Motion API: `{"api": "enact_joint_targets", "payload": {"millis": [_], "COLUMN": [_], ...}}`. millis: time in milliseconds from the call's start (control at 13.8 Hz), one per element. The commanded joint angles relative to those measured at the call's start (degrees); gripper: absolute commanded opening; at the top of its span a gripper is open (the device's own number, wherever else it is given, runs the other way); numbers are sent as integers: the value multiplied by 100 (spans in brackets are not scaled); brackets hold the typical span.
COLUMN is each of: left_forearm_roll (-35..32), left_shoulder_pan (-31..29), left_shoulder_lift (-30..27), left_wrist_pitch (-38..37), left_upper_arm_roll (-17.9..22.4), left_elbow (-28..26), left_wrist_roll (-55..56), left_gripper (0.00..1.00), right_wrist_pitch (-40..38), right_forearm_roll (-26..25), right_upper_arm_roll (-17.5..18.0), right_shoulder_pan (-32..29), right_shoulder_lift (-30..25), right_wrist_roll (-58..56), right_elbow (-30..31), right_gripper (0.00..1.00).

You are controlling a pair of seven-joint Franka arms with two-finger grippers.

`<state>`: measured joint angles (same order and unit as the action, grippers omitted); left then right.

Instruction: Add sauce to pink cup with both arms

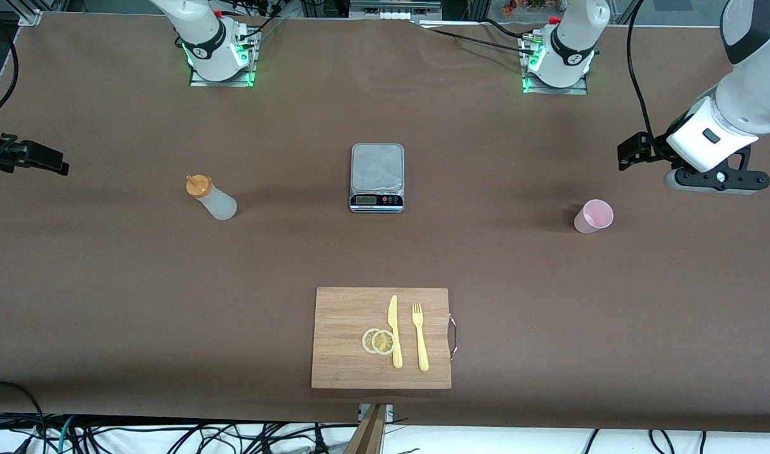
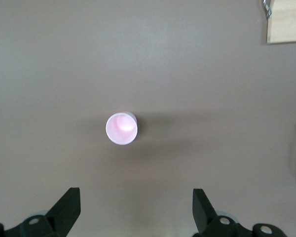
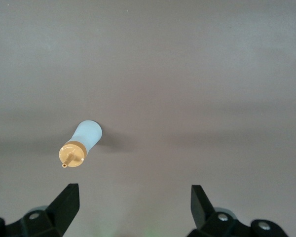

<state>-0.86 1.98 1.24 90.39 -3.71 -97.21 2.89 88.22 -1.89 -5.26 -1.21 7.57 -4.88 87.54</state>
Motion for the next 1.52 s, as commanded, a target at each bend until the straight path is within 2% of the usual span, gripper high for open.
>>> {"api": "enact_joint_targets", "payload": {"millis": [0,290,435,652,725,870,1160,1305,1450], "left_forearm_roll": [103,51,112,112,43,103,24,24,77], "left_shoulder_pan": [-4,-118,-276,-206,-232,-277,-303,-460,-855], "left_shoulder_lift": [-10,-115,-204,-133,-125,181,297,385,438], "left_wrist_pitch": [-188,-801,-1277,-1287,-1278,-1217,-946,-630,-42], "left_upper_arm_roll": [46,99,117,-111,-269,-270,-288,-261,-261], "left_elbow": [88,167,596,809,774,862,757,617,258], "left_wrist_roll": [-96,-122,-359,-359,-342,-386,-421,-675,-1716], "left_gripper": [100,100,100,100,100,100,100,100,100], "right_wrist_pitch": [-42,-42,-42,-42,-42,-51,-42,-42,-42], "right_forearm_roll": [-22,-22,-22,-22,-22,-22,-22,-22,-22], "right_upper_arm_roll": [34,34,34,34,34,34,34,34,34], "right_shoulder_pan": [-46,-54,-54,-54,-54,-54,-54,-54,-54], "right_shoulder_lift": [61,61,61,61,61,61,61,61,61], "right_wrist_roll": [22,22,22,22,22,22,22,22,22], "right_elbow": [-149,-158,-149,-149,-149,-149,-149,-149,-149], "right_gripper": [100,100,100,100,100,100,100,100,100]}}
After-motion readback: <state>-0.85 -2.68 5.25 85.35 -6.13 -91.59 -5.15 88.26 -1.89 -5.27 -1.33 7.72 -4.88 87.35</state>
